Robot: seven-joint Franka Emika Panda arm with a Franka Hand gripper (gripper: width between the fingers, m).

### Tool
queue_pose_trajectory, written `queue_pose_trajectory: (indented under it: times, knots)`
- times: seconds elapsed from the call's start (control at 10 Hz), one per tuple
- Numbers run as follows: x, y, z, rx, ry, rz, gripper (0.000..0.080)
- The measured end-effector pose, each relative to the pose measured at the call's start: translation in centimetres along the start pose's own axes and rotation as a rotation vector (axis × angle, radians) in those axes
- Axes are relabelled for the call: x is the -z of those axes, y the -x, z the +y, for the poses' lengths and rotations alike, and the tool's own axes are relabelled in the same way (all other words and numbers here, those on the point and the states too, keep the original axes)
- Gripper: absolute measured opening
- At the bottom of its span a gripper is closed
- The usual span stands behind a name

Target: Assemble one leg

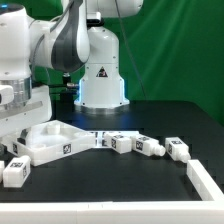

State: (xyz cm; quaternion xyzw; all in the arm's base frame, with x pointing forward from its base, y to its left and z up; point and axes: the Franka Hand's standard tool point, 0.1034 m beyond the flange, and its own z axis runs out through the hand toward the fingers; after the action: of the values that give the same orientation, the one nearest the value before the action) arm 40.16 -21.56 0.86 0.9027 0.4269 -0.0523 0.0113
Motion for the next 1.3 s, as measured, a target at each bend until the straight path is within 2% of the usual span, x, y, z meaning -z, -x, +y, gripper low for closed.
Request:
queue_pose_trajectory:
  times: [0.1, 0.2, 0.5, 0.6, 0.7, 0.8, 0.9, 1.0, 1.1, 1.2, 1.3]
  knots:
    - [0.0, 0.0, 0.0, 0.000, 0.000, 0.000, 0.0200]
    - [0.0, 0.0, 0.0, 0.000, 0.000, 0.000, 0.0077]
    - [0.0, 0.0, 0.0, 0.003, 0.000, -0.001, 0.0051]
    - [0.5, -0.1, 0.2, -0.091, -0.007, -0.001, 0.0051]
    - [1.8, -0.7, 0.5, -0.191, -0.011, -0.001, 0.0051]
    - [3.6, -1.9, 0.4, -0.297, -0.038, -0.014, 0.0051]
    - [5.6, -3.5, 0.4, -0.405, -0.053, -0.024, 0.0051]
    - [7.1, -5.0, 0.2, -0.529, -0.084, -0.054, 0.0051]
    - [8.1, -6.5, 0.6, -0.610, -0.091, -0.070, 0.0051]
    - [8.7, -8.6, 0.7, -0.704, -0.065, -0.065, 0.0051]
    - [8.9, -10.8, -0.1, -0.724, -0.050, -0.056, 0.0051]
